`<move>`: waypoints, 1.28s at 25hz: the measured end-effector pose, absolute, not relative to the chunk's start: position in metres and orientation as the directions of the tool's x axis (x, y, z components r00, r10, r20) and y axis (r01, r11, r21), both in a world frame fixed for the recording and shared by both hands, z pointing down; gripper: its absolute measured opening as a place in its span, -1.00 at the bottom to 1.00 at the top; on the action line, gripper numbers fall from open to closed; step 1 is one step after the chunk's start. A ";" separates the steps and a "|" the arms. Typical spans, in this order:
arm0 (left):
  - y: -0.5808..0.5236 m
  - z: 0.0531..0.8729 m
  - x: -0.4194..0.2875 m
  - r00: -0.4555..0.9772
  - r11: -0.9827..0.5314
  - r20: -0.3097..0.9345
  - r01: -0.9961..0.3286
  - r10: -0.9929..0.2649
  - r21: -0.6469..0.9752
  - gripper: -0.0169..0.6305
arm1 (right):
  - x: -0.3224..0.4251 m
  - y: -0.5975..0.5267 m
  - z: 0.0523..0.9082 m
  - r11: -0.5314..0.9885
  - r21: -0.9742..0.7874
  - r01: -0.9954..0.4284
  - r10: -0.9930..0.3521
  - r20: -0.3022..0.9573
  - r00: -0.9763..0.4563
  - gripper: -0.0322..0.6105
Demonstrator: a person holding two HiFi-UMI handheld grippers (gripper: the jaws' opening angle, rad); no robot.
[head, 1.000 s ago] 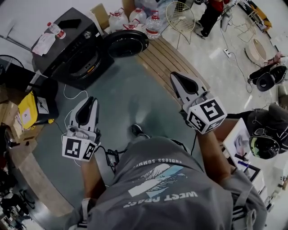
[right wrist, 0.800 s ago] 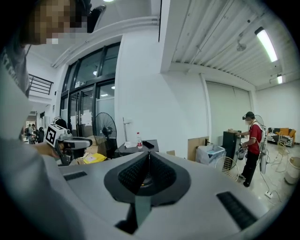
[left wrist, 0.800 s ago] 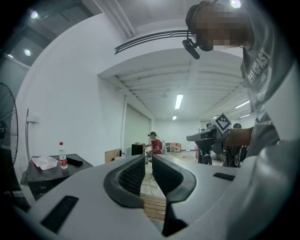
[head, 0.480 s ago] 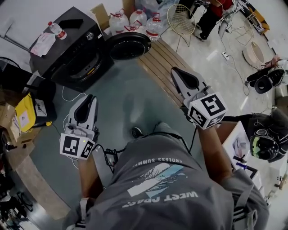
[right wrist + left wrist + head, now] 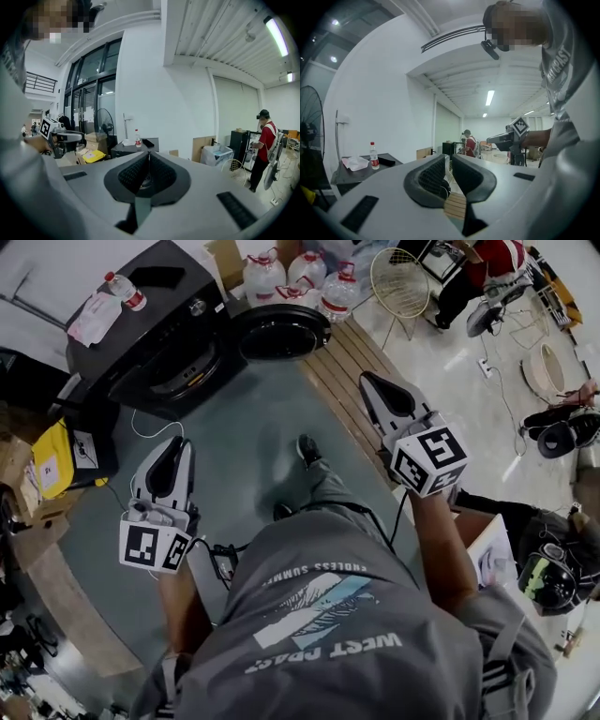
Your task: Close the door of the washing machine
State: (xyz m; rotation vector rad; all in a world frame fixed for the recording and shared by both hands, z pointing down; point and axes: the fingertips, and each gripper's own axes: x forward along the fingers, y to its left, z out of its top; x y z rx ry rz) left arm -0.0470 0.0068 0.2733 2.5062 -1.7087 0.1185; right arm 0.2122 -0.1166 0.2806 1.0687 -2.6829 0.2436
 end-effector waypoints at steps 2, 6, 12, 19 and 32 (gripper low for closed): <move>-0.009 0.277 -0.047 0.349 -0.345 0.135 -0.937 -0.928 0.049 -0.77 | 0.209 -0.136 0.288 0.729 -0.074 -0.681 -0.637 0.291 -0.714 -0.81; -0.051 0.282 -0.048 0.337 -0.335 0.154 -0.941 -0.929 0.043 -0.77 | 0.201 -0.183 0.300 0.745 -0.090 -0.661 -0.612 0.303 -0.731 -0.81; -0.096 0.292 -0.051 0.294 -0.289 0.184 -0.956 -0.938 0.055 -0.77 | 0.190 -0.244 0.321 0.779 -0.104 -0.618 -0.558 0.336 -0.759 -0.81; -0.135 0.310 -0.071 0.212 -0.203 0.223 -0.977 -0.951 0.065 -0.77 | 0.158 -0.308 0.354 0.828 -0.115 -0.549 -0.476 0.375 -0.795 -0.80; -0.188 0.361 -0.086 0.147 -0.128 0.293 -0.988 -0.945 0.083 -0.77 | 0.111 -0.407 0.455 0.900 -0.101 -0.424 -0.325 0.494 -0.807 -0.80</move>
